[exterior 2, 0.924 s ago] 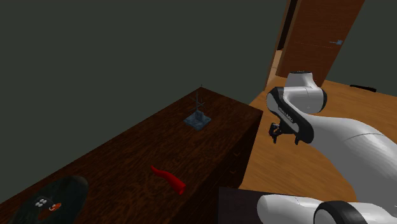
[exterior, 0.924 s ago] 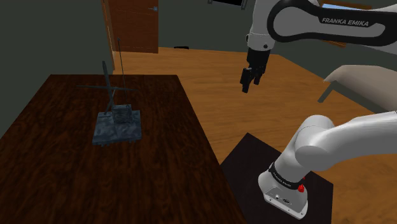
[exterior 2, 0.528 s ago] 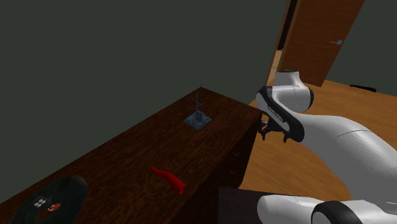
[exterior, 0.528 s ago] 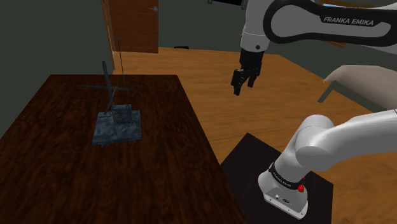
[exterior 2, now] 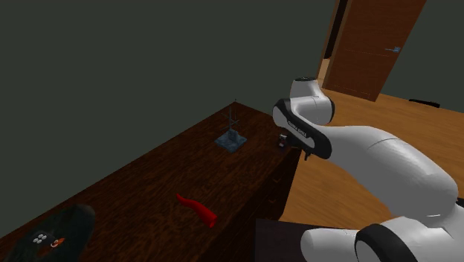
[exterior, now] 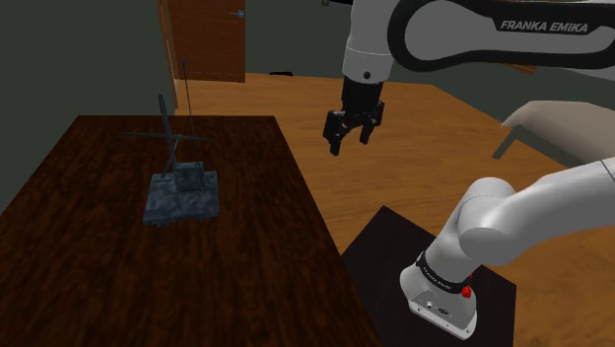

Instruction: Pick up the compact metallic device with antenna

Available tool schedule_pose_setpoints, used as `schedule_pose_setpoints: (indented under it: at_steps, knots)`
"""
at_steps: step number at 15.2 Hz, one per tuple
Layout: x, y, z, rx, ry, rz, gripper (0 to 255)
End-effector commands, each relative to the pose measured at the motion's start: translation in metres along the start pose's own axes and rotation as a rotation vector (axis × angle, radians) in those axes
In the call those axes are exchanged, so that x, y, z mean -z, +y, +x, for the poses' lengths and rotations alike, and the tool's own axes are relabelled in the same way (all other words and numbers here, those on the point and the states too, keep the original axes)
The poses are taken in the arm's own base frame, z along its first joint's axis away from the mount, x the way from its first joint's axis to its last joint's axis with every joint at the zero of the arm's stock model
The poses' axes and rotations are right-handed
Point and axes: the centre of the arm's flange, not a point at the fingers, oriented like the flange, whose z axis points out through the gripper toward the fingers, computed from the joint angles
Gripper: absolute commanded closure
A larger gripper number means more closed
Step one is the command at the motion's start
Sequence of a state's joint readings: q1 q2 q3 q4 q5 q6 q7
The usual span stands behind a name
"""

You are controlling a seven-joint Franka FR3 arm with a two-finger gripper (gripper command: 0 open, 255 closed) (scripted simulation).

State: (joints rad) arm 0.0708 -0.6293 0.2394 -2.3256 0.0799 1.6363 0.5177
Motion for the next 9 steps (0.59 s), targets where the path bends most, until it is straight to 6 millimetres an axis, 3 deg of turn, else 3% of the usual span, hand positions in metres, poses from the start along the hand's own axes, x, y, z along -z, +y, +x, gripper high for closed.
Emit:
schedule_pose_setpoints:
  at_steps: [1,9]
  knots:
    - [0.002,-0.026,-0.001,-0.034,0.011,0.008,0]
    - [0.017,-0.126,0.006,-0.157,0.056,0.037,0]
